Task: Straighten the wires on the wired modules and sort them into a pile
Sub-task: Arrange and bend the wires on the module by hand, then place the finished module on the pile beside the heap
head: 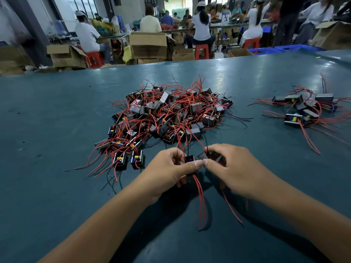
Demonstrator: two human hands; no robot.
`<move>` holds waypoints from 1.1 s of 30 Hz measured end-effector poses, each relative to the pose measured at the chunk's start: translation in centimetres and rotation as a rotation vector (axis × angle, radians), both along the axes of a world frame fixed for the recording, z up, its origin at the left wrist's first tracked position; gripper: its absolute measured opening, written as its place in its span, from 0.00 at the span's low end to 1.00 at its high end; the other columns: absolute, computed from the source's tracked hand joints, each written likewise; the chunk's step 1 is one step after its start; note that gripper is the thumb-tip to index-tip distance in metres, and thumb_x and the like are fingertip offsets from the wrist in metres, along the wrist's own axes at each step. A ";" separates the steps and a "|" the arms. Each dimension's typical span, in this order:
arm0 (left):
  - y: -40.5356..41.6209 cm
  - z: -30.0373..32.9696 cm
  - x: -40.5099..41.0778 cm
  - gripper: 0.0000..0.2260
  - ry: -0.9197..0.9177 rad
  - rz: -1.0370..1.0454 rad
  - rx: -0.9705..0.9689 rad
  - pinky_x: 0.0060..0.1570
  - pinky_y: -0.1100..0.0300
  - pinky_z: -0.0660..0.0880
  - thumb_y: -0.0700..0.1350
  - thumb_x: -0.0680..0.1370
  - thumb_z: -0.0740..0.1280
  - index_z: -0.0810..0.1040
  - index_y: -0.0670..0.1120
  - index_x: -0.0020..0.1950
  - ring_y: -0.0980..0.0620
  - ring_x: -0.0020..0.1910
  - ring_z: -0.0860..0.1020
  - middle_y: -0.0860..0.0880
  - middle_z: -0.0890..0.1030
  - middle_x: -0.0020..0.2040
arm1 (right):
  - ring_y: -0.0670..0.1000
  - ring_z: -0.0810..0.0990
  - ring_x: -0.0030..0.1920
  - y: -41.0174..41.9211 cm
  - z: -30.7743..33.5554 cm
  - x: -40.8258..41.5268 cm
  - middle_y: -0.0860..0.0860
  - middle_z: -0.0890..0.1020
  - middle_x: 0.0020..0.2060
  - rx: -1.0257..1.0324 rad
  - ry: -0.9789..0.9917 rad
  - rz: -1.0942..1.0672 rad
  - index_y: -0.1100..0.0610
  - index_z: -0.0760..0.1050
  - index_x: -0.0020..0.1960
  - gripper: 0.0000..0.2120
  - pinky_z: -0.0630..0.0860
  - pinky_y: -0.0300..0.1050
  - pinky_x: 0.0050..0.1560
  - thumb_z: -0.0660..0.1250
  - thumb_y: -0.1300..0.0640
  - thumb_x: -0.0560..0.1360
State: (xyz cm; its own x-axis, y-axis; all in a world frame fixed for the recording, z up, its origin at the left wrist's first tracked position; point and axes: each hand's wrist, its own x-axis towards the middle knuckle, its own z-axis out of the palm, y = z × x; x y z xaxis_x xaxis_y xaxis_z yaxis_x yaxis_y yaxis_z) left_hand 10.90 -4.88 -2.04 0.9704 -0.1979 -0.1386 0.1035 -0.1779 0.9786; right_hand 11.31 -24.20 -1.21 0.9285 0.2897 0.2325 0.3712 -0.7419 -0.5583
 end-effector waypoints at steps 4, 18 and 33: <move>-0.3 -0.3 0.1 0.21 0.017 -0.003 -0.026 0.24 0.60 0.70 0.53 0.69 0.77 0.72 0.42 0.48 0.51 0.25 0.75 0.49 0.76 0.31 | 0.44 0.76 0.56 0.3 0.0 -0.2 0.47 0.80 0.59 -0.005 -0.023 0.028 0.53 0.71 0.72 0.23 0.66 0.29 0.49 0.63 0.48 0.79; -0.6 -1.2 0.4 0.17 -0.045 -0.004 -0.031 0.21 0.64 0.63 0.53 0.72 0.76 0.78 0.41 0.50 0.51 0.21 0.70 0.51 0.76 0.26 | 0.46 0.75 0.43 0.8 0.0 -0.8 0.45 0.76 0.41 -0.049 -0.107 0.130 0.50 0.74 0.48 0.16 0.74 0.47 0.46 0.69 0.39 0.70; -0.6 -0.6 0.6 0.11 -0.046 -0.010 -0.017 0.24 0.62 0.62 0.45 0.80 0.69 0.76 0.37 0.50 0.52 0.23 0.66 0.46 0.72 0.29 | 0.56 0.72 0.34 -6.4 1.7 6.6 0.51 0.77 0.31 -0.037 -0.120 -0.361 0.53 0.67 0.34 0.16 0.62 0.46 0.31 0.73 0.48 0.69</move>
